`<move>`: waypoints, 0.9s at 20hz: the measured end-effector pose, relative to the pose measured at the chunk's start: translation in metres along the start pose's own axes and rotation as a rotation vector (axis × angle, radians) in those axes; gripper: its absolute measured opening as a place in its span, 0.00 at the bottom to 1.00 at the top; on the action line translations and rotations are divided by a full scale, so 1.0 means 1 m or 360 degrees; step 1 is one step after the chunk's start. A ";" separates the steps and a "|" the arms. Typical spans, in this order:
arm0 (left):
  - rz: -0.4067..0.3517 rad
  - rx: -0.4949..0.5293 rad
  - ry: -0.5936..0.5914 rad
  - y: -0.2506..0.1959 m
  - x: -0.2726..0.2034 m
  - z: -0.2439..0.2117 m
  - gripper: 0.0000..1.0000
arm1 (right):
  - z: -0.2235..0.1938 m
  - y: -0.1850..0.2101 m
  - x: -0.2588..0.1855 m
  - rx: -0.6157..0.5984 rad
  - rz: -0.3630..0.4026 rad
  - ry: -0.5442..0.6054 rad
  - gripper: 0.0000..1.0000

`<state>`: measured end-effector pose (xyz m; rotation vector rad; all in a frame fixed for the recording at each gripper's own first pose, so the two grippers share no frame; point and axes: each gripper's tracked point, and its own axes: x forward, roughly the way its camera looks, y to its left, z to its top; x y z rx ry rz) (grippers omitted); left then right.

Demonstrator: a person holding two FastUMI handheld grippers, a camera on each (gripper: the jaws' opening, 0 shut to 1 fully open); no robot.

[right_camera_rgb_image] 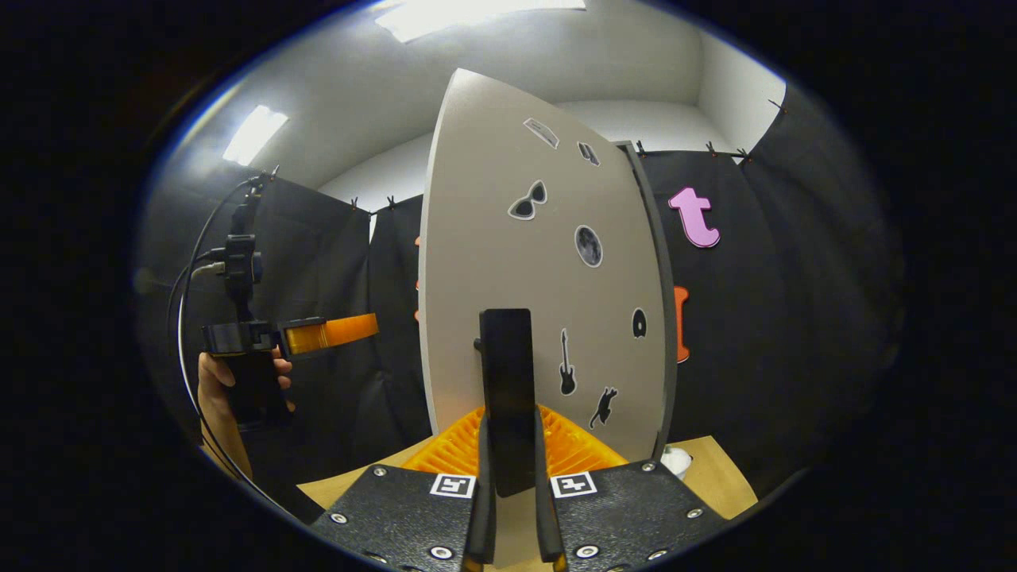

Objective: Open the cabinet door with the right hand, grasp the bottle in the cabinet with the left hand and place it on the coaster, then close the cabinet door with the right hand.

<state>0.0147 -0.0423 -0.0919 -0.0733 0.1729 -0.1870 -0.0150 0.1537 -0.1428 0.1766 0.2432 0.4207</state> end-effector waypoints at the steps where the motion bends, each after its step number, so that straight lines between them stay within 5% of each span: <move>1: -0.0009 0.0004 0.0000 -0.005 0.003 -0.002 0.90 | 0.000 -0.006 -0.004 -0.0004 -0.0015 -0.0005 0.20; 8: -0.0085 0.0026 0.0044 -0.048 0.030 -0.029 0.94 | 0.008 -0.043 -0.037 0.0015 -0.0070 -0.0067 0.20; 18: -0.0193 -0.0032 0.0097 -0.091 0.096 -0.075 0.90 | -0.005 -0.095 -0.054 0.0068 -0.0124 -0.0092 0.34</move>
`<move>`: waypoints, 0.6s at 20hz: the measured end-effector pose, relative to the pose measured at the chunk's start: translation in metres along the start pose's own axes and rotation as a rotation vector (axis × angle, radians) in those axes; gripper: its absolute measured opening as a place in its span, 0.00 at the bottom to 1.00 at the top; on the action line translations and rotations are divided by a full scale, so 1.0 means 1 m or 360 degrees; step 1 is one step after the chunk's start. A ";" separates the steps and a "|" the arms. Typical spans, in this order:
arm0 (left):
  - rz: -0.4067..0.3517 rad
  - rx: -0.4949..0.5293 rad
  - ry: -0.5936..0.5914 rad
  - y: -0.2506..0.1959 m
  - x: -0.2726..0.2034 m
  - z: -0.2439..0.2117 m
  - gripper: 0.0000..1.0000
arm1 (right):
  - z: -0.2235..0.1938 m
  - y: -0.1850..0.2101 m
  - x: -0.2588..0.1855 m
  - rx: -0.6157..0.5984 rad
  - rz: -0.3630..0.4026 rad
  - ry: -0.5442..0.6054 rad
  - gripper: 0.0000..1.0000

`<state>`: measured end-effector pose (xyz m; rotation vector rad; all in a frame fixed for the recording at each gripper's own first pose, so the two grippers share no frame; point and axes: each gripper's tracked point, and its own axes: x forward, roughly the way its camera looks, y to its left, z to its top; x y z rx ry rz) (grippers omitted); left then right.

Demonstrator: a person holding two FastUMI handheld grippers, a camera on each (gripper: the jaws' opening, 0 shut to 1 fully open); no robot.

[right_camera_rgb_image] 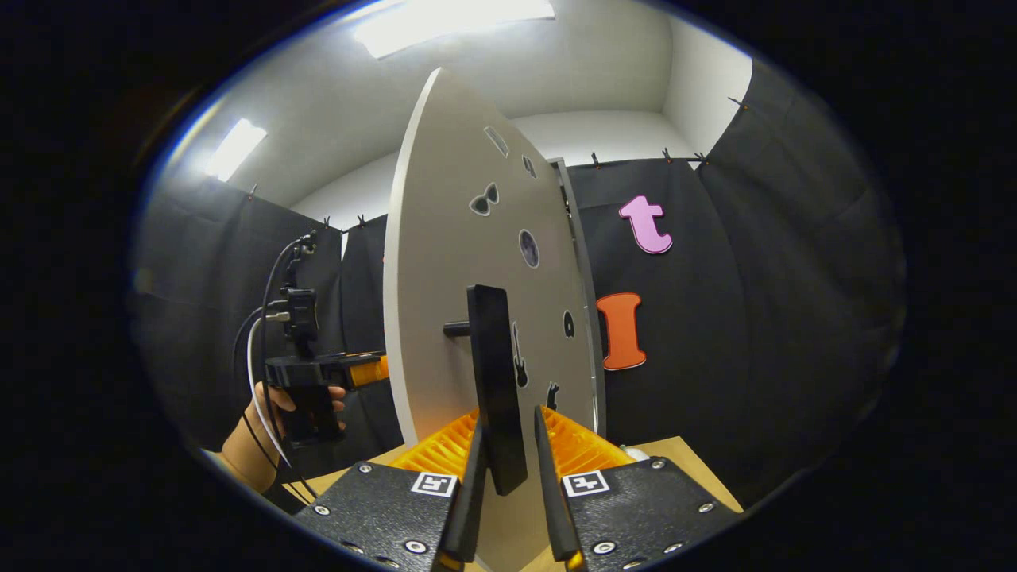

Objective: Open the cabinet door with the right hand, grasp the bottle in the cabinet with the left hand and place it on the coaster, then close the cabinet door with the right hand.

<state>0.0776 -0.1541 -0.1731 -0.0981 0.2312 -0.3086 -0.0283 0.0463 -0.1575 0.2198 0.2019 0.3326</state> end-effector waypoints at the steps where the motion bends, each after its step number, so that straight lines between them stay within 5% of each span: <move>1: -0.0012 -0.0004 0.0005 -0.003 0.009 -0.005 0.94 | -0.002 -0.004 0.000 0.0001 -0.0006 0.0002 0.36; 12: -0.0047 -0.0035 0.0145 -0.011 0.115 -0.075 0.94 | 0.002 -0.056 -0.005 0.0073 -0.0063 -0.0091 0.39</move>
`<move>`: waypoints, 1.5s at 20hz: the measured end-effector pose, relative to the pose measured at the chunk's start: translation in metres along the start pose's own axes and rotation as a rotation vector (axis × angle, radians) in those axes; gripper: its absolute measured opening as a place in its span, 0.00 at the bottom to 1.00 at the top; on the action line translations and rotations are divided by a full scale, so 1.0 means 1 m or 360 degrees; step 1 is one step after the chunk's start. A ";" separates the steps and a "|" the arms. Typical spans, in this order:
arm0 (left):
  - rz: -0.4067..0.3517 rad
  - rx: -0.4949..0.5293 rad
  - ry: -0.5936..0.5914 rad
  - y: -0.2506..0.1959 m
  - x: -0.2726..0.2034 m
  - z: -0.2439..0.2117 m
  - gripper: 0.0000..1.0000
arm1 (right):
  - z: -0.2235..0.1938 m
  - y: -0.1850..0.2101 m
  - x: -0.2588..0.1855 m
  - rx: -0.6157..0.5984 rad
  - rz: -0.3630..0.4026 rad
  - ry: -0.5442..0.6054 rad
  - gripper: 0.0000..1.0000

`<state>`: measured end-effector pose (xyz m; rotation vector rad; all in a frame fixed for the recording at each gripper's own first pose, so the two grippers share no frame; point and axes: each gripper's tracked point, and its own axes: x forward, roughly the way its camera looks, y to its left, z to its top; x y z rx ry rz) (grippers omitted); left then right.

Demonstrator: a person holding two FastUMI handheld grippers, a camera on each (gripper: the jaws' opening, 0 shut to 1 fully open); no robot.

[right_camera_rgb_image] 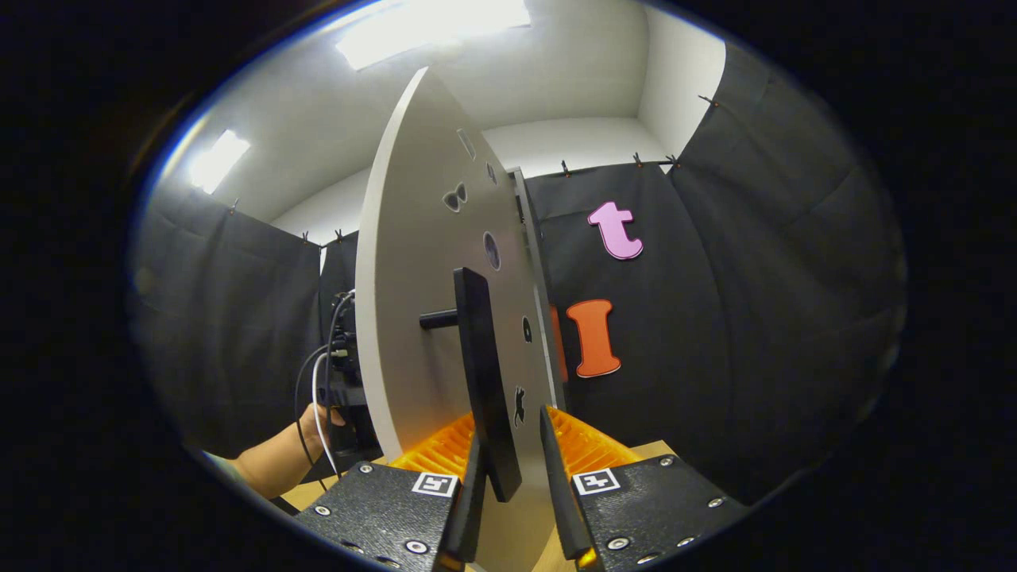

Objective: Open the cabinet door with the right hand, grasp the bottle in the cabinet with the left hand and place it on the coaster, then close the cabinet door with the right hand.

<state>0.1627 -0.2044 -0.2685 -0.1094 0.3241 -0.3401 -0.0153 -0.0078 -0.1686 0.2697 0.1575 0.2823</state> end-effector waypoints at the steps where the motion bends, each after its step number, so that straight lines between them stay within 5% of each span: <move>1: 0.0015 0.0002 0.0014 0.001 0.007 -0.005 0.94 | 0.001 -0.003 0.001 0.0008 0.0011 -0.0005 0.39; 6: 0.0106 0.0050 0.0072 0.009 0.047 -0.024 0.98 | 0.003 -0.014 -0.002 0.0031 0.0017 -0.0019 0.45; 14: 0.0142 0.0038 0.0074 0.016 0.089 -0.037 0.90 | 0.002 -0.028 -0.013 0.0009 -0.0047 -0.0041 0.54; 15: 0.0154 0.0064 0.0078 0.016 0.095 -0.038 0.97 | 0.002 -0.029 -0.012 0.0009 -0.0050 -0.0040 0.53; 16: 0.0178 0.0074 0.0068 0.020 0.098 -0.038 0.90 | 0.003 -0.031 -0.010 0.0009 -0.0052 -0.0043 0.59; 17: 0.0178 0.0071 0.0069 0.019 0.103 -0.038 0.94 | 0.004 -0.032 -0.010 0.0007 -0.0054 -0.0048 0.62; 21: 0.0207 0.0049 0.0056 0.029 0.106 -0.038 0.83 | 0.004 -0.036 -0.009 -0.0006 -0.0066 -0.0041 0.69; 30: 0.0182 -0.0014 0.0067 0.046 0.050 -0.024 0.80 | 0.002 -0.030 -0.015 -0.0050 -0.0182 -0.0011 0.72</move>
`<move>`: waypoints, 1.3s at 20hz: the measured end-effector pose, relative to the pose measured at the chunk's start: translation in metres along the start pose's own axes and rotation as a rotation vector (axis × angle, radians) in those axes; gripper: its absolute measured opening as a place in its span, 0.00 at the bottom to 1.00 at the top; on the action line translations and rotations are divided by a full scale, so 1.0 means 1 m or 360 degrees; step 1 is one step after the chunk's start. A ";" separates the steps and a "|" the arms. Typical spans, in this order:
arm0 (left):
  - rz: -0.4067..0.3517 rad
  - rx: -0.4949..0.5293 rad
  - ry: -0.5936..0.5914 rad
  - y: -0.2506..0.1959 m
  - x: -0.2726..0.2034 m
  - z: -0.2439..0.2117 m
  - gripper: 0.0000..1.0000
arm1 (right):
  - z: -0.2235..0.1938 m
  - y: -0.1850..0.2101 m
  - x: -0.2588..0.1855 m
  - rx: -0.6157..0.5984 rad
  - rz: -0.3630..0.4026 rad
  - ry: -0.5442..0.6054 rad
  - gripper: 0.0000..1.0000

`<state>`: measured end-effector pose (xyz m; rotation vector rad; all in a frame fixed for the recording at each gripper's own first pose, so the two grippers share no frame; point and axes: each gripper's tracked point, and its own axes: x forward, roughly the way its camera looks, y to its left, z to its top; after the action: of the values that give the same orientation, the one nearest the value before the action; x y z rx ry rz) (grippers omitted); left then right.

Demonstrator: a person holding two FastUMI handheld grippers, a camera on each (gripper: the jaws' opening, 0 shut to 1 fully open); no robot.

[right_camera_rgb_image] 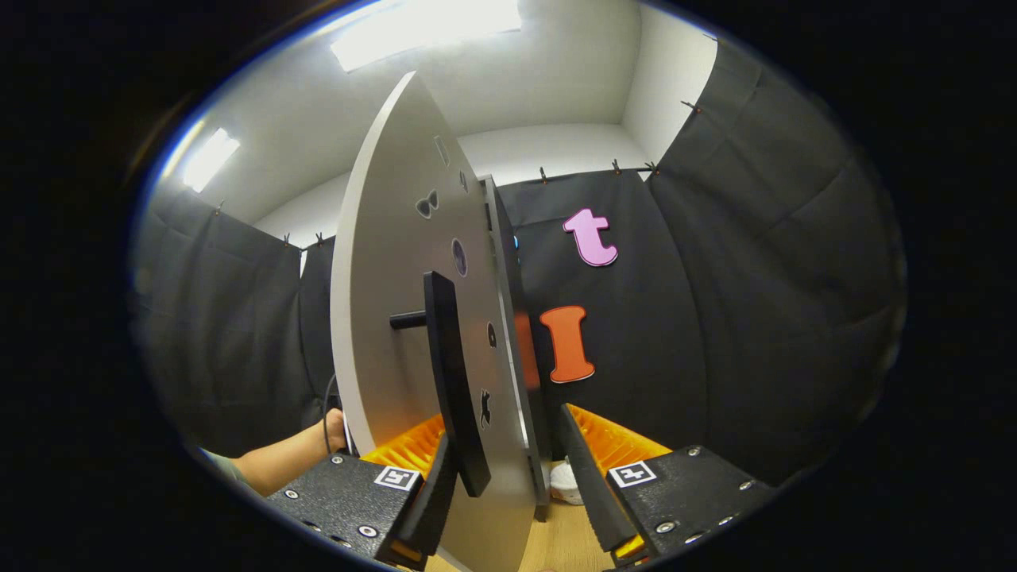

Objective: Open the cabinet door with the right hand, grasp the bottle in the cabinet with the left hand and place it on the coaster, then close the cabinet door with the right hand.

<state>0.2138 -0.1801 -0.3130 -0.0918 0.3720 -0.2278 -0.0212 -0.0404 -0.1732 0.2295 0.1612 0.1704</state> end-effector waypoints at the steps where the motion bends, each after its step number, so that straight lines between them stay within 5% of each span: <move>1: 0.0004 0.0014 -0.0001 0.004 -0.011 0.004 0.80 | 0.000 0.000 -0.001 -0.0012 -0.0021 0.0007 0.72; 14: -0.0036 0.0112 -0.0117 0.014 -0.130 0.047 0.77 | 0.002 -0.004 -0.003 -0.0134 -0.0132 0.0056 0.73; 21: -0.0043 0.0094 -0.0122 0.019 -0.175 0.041 0.77 | 0.002 -0.005 -0.047 -0.0201 -0.0130 0.0117 0.82; 26: -0.0002 0.0066 -0.0104 0.039 -0.211 0.023 0.80 | 0.004 0.001 -0.071 -0.0185 -0.0133 0.0110 0.78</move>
<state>0.0391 -0.0912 -0.2225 -0.0584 0.3021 -0.2334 -0.0901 -0.0537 -0.1592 0.1007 0.2284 0.1043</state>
